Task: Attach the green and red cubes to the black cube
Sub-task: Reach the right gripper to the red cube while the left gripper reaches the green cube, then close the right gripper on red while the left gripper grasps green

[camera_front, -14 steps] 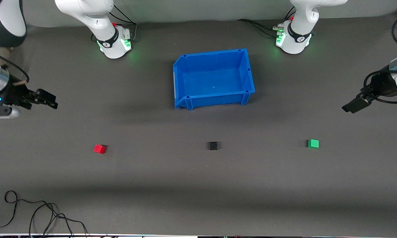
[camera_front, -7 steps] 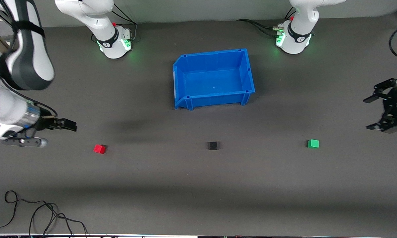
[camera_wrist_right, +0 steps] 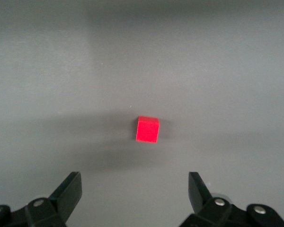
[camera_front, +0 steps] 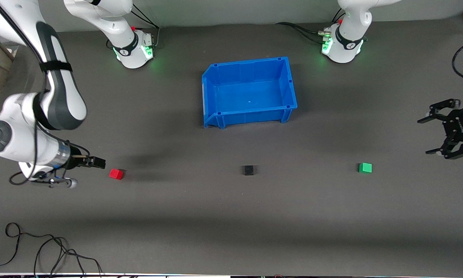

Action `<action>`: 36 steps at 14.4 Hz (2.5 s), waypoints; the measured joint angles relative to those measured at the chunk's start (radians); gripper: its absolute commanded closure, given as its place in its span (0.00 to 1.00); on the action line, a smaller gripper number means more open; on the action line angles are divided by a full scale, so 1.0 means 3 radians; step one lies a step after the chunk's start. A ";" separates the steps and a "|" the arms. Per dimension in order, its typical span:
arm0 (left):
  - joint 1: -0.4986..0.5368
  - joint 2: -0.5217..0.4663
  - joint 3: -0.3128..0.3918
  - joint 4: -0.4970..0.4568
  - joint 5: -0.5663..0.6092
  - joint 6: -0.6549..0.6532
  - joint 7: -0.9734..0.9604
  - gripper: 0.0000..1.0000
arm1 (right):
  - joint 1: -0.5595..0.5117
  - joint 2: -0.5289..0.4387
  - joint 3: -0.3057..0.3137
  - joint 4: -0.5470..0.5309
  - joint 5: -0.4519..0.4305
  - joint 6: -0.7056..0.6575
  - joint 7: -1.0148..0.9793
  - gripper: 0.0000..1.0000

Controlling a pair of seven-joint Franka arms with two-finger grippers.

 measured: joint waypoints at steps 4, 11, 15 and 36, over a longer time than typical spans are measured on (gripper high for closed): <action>-0.0001 0.0075 -0.0013 -0.0517 -0.0047 0.0632 0.0032 0.00 | -0.0018 0.0241 -0.0028 -0.0161 0.0000 0.0539 0.0025 0.00; -0.0025 0.0700 -0.0055 -0.0701 -0.0297 0.1362 0.0369 0.00 | -0.0042 0.0668 -0.0035 -0.0219 0.0006 0.1185 0.0199 0.00; -0.0034 0.0965 -0.0071 -0.0711 -0.0401 0.1618 0.0740 0.00 | -0.0042 0.0796 -0.0035 -0.0218 0.0007 0.1244 0.0296 0.00; -0.0035 0.1415 -0.0102 -0.0716 -0.0592 0.2032 0.1261 0.72 | -0.0043 0.0836 -0.0034 -0.0280 0.0011 0.1244 0.0324 0.51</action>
